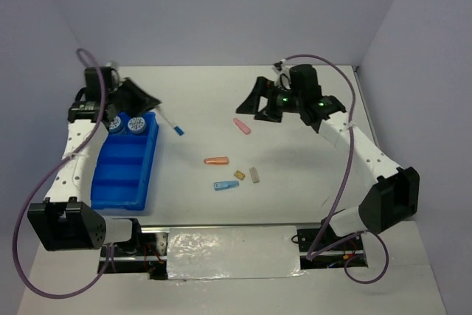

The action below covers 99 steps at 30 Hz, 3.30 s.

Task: Sort the stationery into containers
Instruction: Place the pen in the storage box, then pick up the stationery from the center of the board.

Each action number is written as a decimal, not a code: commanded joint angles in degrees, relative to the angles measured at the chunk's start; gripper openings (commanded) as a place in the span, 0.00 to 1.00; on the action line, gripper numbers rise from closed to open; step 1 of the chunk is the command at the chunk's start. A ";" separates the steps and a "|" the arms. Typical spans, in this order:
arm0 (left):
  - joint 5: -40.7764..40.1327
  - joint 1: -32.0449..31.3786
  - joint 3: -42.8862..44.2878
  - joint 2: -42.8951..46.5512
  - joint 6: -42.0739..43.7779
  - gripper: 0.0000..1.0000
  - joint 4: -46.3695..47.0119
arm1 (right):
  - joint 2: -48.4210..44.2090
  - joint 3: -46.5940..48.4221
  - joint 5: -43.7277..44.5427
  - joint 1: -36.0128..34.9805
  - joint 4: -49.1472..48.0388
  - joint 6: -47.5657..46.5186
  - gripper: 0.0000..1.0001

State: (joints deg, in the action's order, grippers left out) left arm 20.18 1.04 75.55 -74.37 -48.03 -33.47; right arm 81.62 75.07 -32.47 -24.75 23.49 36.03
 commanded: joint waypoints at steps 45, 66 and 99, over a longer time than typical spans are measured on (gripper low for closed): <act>-19.65 23.06 -2.71 -0.95 1.95 0.99 -5.51 | -3.16 -8.62 32.28 -10.83 21.43 -17.58 0.98; -20.02 1.51 -2.07 4.14 16.21 0.99 -19.44 | 17.69 -16.35 38.97 -18.84 7.90 -10.37 0.53; 5.75 -28.64 0.30 -1.66 -4.70 0.89 2.36 | -7.97 -3.97 16.12 -19.10 -4.59 -10.28 0.07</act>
State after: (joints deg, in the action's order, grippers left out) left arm 25.74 -26.81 73.56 -75.40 -51.59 -33.04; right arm 73.73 67.09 -13.26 -43.33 21.02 26.00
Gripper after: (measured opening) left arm 0.904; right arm 0.305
